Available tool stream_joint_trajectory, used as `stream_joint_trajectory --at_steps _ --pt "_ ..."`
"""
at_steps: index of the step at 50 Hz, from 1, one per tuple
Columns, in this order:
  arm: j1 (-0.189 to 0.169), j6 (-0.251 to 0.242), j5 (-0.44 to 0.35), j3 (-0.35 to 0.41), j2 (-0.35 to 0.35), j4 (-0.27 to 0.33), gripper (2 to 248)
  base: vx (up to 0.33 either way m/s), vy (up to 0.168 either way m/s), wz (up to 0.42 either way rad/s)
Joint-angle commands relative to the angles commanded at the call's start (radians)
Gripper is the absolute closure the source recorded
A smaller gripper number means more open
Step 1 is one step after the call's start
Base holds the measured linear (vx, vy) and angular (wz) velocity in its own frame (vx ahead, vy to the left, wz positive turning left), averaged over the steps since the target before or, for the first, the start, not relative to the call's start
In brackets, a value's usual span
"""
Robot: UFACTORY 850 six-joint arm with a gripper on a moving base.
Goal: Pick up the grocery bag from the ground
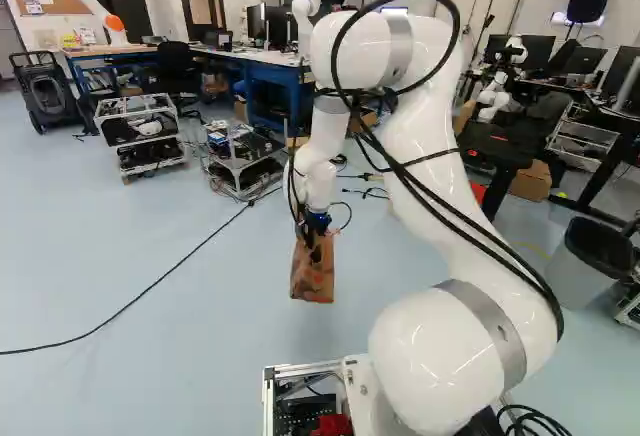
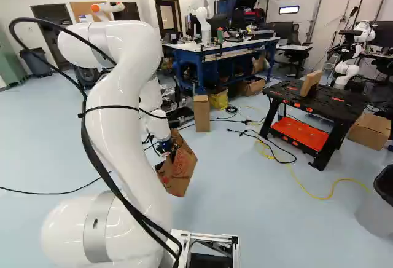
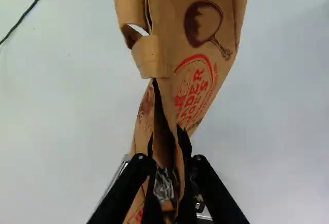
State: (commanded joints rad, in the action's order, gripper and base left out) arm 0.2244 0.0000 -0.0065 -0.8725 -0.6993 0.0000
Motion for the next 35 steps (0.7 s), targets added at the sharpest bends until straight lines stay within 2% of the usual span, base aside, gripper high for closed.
stream_joint_trajectory --at_steps 35 --pt "0.020 0.000 0.000 0.167 0.197 0.000 226 0.000 0.000 0.000"
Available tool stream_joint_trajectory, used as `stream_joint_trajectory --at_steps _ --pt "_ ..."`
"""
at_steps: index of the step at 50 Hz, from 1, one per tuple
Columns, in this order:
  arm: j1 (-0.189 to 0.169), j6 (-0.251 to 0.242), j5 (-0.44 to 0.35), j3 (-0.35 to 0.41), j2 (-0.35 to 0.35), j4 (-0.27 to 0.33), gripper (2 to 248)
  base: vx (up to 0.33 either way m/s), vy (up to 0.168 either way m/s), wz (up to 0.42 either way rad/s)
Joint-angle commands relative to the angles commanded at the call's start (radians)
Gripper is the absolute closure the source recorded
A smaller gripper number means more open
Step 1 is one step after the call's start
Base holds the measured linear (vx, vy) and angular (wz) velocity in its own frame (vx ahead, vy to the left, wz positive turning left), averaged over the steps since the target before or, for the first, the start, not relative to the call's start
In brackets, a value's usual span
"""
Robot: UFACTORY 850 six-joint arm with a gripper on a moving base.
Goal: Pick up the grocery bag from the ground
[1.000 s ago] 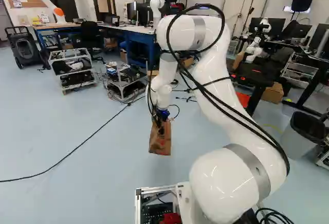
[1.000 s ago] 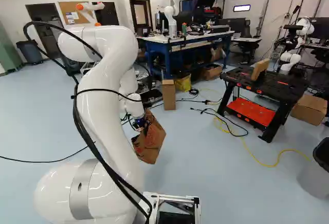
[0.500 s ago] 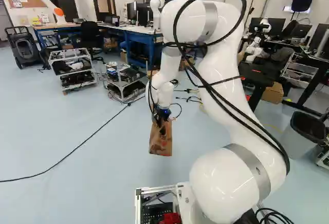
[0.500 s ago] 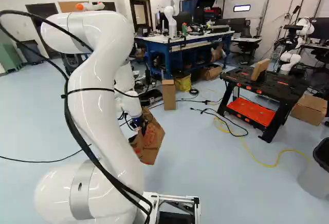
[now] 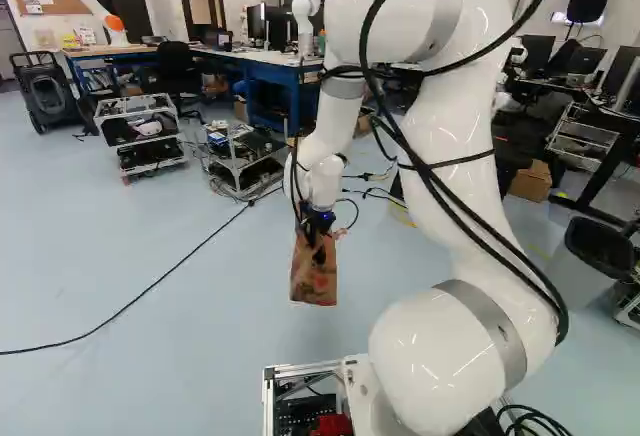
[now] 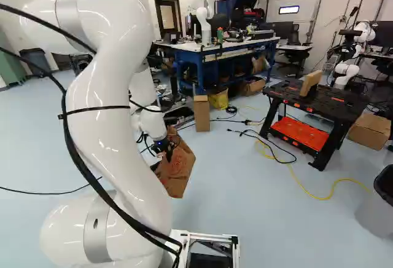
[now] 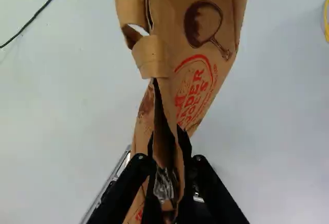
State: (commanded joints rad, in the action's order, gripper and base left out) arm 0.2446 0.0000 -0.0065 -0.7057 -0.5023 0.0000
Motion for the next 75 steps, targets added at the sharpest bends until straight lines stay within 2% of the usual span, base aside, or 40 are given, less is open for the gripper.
stream_joint_trajectory --at_steps 6,36,56,75 --pt "0.004 0.000 0.000 0.029 0.036 0.000 226 0.000 0.000 0.000" --pt "-0.009 0.000 -0.046 0.060 0.076 0.000 226 0.000 0.000 0.000" --pt "-0.034 0.000 -0.133 0.119 0.151 0.000 226 0.000 0.000 0.000" --pt "-0.070 0.000 -0.257 0.204 0.257 0.000 226 0.000 0.000 0.000"
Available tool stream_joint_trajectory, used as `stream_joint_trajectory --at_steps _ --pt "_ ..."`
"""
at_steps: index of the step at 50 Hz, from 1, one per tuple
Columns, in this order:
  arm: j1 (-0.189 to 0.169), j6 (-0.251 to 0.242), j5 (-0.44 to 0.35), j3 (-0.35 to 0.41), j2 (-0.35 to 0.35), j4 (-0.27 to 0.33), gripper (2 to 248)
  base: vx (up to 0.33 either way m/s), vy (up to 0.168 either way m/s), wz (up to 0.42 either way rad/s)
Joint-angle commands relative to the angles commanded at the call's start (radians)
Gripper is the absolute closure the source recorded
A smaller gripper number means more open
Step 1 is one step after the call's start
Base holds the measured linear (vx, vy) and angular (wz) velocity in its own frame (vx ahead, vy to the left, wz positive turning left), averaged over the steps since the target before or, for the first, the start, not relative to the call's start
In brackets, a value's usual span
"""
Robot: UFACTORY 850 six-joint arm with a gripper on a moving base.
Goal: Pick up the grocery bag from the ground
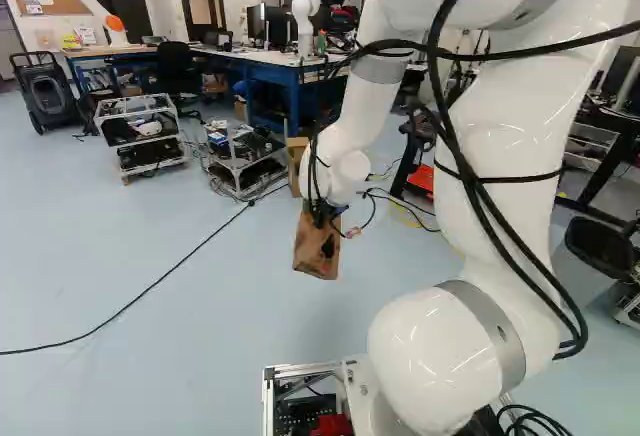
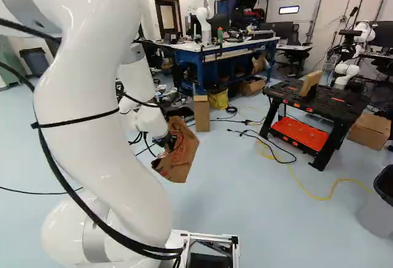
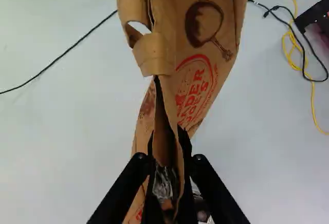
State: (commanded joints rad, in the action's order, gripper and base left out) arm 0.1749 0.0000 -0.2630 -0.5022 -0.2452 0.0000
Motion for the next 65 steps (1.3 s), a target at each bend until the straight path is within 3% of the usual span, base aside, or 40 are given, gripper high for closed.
stream_joint_trajectory --at_steps 41,65 --pt "-0.103 0.000 -0.359 0.244 0.309 0.000 226 0.000 0.000 0.000" --pt "-0.145 0.000 -0.507 0.345 0.436 0.000 226 0.000 0.000 0.000"
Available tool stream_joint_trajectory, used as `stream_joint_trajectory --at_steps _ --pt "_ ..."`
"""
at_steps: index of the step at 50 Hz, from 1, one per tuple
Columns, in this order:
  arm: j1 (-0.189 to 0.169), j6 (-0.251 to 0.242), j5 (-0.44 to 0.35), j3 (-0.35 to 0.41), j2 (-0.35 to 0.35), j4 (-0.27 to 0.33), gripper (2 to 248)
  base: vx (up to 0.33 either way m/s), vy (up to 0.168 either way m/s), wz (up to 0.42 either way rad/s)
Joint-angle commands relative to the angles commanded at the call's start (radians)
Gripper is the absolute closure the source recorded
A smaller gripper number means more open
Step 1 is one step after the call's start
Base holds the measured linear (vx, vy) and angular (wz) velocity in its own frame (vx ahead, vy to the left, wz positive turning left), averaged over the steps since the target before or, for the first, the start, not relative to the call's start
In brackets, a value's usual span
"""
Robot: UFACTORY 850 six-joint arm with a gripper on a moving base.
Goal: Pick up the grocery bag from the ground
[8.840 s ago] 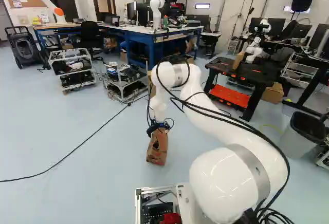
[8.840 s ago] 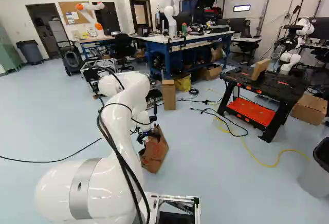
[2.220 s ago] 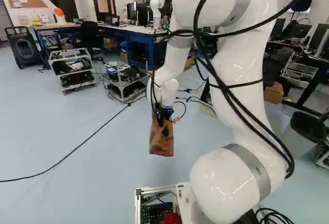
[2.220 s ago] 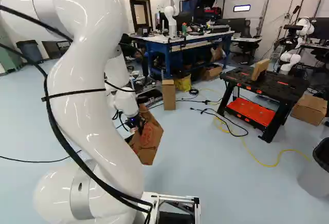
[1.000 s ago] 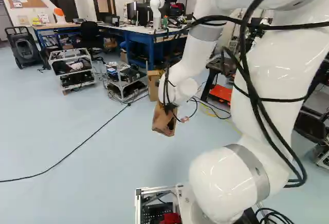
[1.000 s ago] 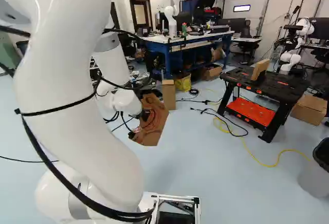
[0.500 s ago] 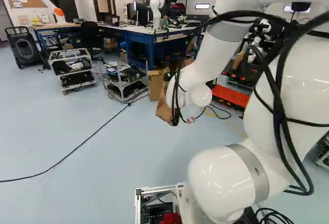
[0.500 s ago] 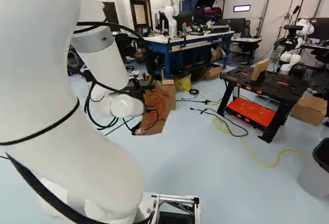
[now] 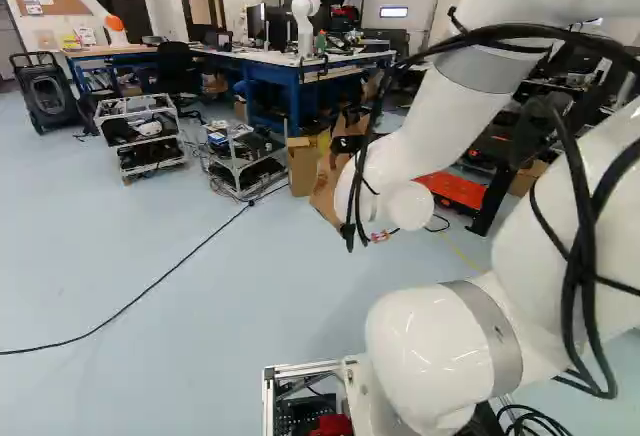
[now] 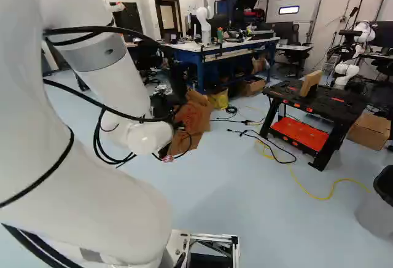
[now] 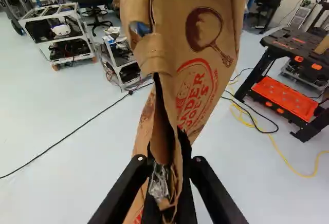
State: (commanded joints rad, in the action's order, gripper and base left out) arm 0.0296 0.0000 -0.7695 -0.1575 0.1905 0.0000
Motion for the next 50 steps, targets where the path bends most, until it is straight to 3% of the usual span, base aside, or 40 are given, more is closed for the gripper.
stream_joint_trajectory --at_steps 24,50 --pt "-0.024 0.000 -0.083 0.057 0.072 0.000 226 0.000 0.000 0.000" --pt "-0.030 0.000 -0.103 0.070 0.089 0.000 226 0.000 0.000 0.000"
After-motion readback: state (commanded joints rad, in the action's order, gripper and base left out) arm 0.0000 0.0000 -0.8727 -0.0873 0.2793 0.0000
